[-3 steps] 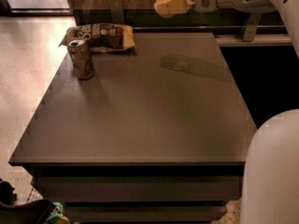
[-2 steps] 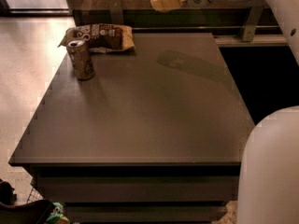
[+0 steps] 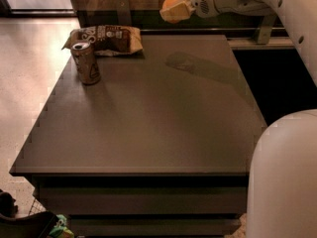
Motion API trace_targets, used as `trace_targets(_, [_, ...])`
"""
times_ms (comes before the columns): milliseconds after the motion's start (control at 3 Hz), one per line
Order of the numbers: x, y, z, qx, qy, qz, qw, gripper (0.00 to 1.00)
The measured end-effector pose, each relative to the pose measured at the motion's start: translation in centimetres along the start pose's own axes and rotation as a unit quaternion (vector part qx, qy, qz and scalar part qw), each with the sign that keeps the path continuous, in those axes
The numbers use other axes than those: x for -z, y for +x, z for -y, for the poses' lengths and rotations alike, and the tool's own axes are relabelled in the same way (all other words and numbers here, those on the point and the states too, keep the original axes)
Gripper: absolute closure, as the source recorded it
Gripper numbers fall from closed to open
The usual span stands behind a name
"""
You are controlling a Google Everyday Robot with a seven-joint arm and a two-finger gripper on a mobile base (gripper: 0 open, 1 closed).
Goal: Move orange near brown chip bag
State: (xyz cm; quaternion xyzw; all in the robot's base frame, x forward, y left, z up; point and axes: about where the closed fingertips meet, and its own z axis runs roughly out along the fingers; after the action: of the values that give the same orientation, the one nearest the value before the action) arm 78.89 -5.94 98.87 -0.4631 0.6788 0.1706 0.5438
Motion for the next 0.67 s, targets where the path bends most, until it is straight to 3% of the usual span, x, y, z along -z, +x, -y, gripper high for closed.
trace_targets(333, [-3.6,5.3,0.5,-0.044,0.009,-0.030,0.9985,1.00])
trace_targets(667, [-6.0,8.3,0.5,-0.067,0.012,-0.044,0.9967,1.00])
